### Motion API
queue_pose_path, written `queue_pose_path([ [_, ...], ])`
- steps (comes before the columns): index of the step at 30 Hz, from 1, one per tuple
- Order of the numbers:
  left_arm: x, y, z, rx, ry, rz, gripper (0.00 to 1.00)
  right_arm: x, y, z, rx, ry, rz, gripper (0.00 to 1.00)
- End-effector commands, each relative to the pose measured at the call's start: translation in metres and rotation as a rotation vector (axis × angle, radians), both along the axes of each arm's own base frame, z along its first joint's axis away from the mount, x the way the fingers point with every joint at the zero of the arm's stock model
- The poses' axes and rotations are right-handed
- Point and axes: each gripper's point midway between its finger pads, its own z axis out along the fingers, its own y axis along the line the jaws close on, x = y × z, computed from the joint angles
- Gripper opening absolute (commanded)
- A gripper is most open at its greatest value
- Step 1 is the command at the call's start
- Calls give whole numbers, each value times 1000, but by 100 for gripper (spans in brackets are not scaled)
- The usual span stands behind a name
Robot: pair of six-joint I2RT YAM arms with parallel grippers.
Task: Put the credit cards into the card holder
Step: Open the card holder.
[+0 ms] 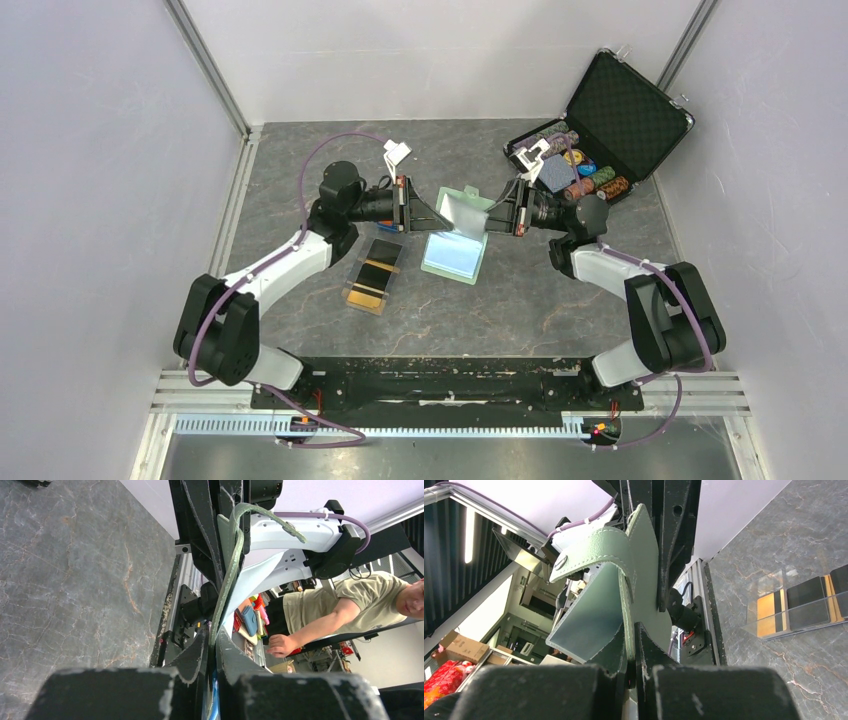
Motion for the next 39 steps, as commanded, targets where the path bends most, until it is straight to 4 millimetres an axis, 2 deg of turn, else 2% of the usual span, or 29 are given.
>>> queue_pose_path([
  [1,-8,1,21,-42,-29,-1,6,-3,1,-1,4,-57,-3,0],
  [2,-8,1,22,-43,-30,2,3,-3,1,-2,1,-56,-4,0],
  [4,-8,1,22,-42,-26,8,2,-1,2,-5,-6,-50,-8,0],
  [7,-7,3,18,-23,-15,24,2,1,2,-9,-22,-48,-20,6],
  [9,-8,4,15,1,-12,36,2,4,2,-14,-39,-48,-32,14],
  [13,-8,12,-1,97,-6,82,2,15,3,-30,-118,-30,-79,38],
  [18,-8,27,-24,267,-3,164,2,41,-6,-65,-385,-99,-185,69],
  [20,-5,36,-35,345,-5,206,2,46,-11,-73,-463,-113,-208,78],
  [25,-5,52,-51,473,9,253,2,48,-18,-84,-547,-125,-228,93],
  [28,-7,56,-57,520,19,252,2,49,-21,-89,-581,-134,-231,97],
  [32,-13,57,-61,545,27,230,2,48,-23,-92,-611,-154,-216,98],
  [39,-26,47,-70,592,38,127,2,46,-21,-95,-685,-224,-185,98],
])
